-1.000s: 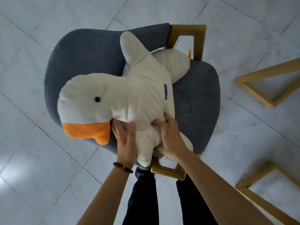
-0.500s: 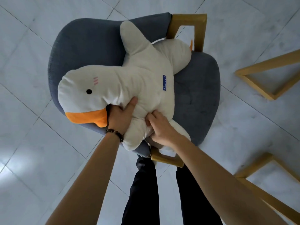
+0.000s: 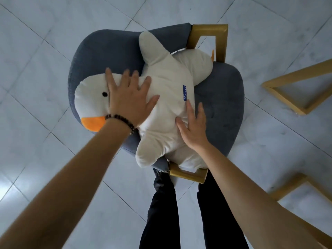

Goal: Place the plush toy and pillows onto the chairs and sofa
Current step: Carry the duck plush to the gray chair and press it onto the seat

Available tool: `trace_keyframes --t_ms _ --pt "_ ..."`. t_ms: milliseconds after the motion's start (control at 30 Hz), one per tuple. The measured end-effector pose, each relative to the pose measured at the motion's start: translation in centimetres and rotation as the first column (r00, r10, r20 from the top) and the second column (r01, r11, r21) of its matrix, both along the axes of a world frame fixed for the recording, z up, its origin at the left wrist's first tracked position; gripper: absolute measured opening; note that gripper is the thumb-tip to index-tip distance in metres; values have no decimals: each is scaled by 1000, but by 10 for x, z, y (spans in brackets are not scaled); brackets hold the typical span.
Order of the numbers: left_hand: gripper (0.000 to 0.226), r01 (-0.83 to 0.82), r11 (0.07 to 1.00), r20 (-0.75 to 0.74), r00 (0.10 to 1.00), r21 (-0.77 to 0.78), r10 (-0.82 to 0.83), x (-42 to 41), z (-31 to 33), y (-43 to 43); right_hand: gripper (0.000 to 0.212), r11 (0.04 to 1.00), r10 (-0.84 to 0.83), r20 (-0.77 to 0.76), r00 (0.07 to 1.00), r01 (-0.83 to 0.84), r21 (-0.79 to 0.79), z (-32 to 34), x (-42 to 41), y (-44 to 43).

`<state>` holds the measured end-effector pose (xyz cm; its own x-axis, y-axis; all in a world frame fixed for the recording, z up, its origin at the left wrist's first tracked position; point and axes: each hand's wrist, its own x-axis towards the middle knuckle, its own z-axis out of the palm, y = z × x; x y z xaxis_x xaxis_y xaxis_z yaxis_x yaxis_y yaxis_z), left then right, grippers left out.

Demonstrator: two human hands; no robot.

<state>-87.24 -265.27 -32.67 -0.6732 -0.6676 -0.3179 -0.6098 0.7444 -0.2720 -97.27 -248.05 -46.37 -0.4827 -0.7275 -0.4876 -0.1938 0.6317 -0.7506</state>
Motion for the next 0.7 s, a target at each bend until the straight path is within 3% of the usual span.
trace_keyframes --t_ms 67,133,267,333,433,600,700 --pt "71 0 999 166 986 53 -9 3 -12 -17 70 993 94 187 978 -105 50 -6 -5 -2" --pt "71 34 999 177 983 37 -40 1 -16 -23 72 995 95 178 980 -101 25 -7 -6 0" --pt "71 75 997 121 990 -35 -70 -8 -11 -17 81 989 -132 243 961 143 -28 -12 -11 11" --pt "75 42 998 98 994 -38 -38 -18 -11 -12 85 946 -323 317 891 308 100 -20 -18 12" --pt "77 14 1000 130 991 -21 -12 -28 -23 -9 86 918 -388 452 803 292 270 -23 -20 4" --pt "60 59 998 30 998 -17 -58 -11 -44 -21 65 845 -514 300 804 535 13 -17 -4 5" --pt "57 74 997 19 997 -7 -74 -3 -56 -18 79 918 -396 222 891 391 67 -34 -5 9"
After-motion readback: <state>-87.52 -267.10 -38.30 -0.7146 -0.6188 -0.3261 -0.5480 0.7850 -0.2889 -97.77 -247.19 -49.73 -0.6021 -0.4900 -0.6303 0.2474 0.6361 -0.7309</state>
